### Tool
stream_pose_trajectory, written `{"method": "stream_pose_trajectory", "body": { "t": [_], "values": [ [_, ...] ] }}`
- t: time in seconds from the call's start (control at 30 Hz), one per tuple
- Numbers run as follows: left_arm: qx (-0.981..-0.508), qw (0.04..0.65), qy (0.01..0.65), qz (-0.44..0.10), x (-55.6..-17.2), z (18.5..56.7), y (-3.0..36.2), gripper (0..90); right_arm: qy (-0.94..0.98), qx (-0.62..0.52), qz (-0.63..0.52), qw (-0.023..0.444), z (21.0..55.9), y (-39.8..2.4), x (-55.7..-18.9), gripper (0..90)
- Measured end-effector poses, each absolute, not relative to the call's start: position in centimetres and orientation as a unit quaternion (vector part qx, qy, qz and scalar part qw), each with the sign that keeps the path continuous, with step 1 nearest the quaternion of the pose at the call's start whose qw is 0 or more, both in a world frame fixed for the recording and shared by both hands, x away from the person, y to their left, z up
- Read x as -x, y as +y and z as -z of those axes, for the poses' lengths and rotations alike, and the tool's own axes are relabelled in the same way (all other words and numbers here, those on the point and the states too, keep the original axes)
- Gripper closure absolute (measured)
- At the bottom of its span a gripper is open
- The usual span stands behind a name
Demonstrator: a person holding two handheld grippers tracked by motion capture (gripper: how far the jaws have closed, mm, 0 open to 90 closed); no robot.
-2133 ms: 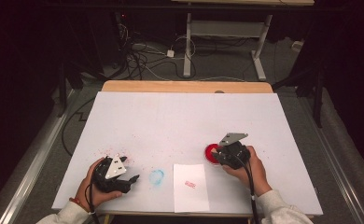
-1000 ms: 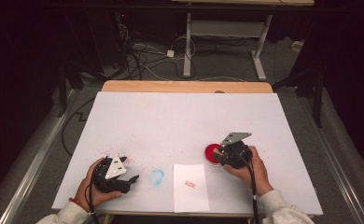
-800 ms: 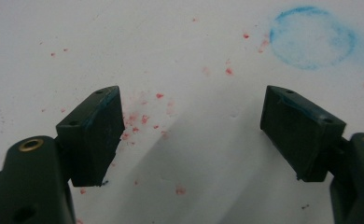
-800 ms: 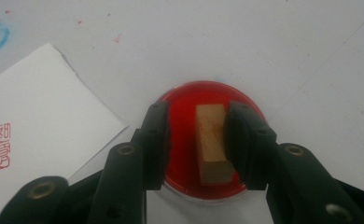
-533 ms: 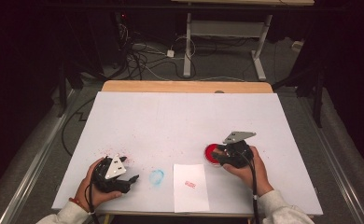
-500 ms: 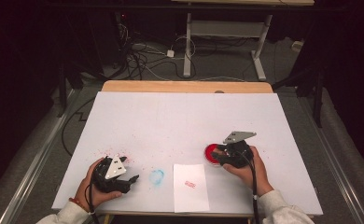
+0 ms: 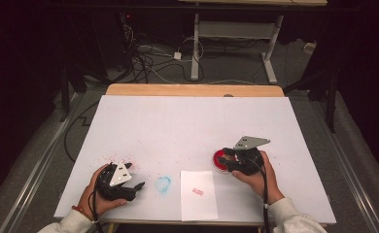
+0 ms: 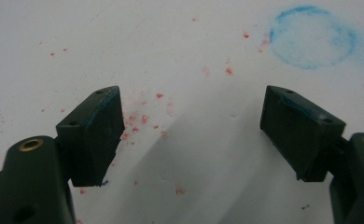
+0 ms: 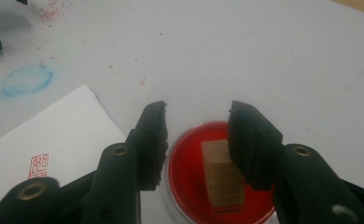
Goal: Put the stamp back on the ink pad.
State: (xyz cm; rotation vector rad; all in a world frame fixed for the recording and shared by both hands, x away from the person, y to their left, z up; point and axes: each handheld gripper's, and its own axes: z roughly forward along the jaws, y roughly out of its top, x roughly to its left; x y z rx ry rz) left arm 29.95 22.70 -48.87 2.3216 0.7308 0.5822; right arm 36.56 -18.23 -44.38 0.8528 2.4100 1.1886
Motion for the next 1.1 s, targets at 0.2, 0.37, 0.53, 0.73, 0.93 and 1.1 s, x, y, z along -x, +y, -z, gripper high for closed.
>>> {"method": "stream_pose_trajectory", "body": {
  "t": [0.2,0.37,0.53,0.73,0.93,1.1],
  "values": [
    [-0.88,0.314,0.278,-0.222,-29.9,48.9,22.7,20.8,0.837,-0.295,-0.43,0.166,44.1,-18.3,-36.4,58.7],
    [-0.879,0.313,0.282,-0.223,-30.0,48.8,22.7,22.3,0.838,-0.307,-0.426,0.146,44.4,-18.7,-36.7,76.6],
    [-0.88,0.312,0.281,-0.224,-29.9,48.8,22.7,22.3,0.845,-0.326,-0.4,0.14,45.2,-18.7,-37.0,77.0],
    [-0.88,0.311,0.282,-0.224,-30.0,48.9,22.7,22.3,0.836,-0.338,-0.417,0.112,45.4,-19.1,-37.4,72.3],
    [-0.879,0.311,0.282,-0.224,-30.0,48.9,22.6,22.9,0.832,-0.334,-0.425,0.123,45.2,-19.1,-37.1,77.2],
    [-0.88,0.311,0.282,-0.223,-30.0,48.9,22.6,23.3,0.825,-0.333,-0.441,0.117,45.1,-18.9,-37.0,63.6]
  ]
}}
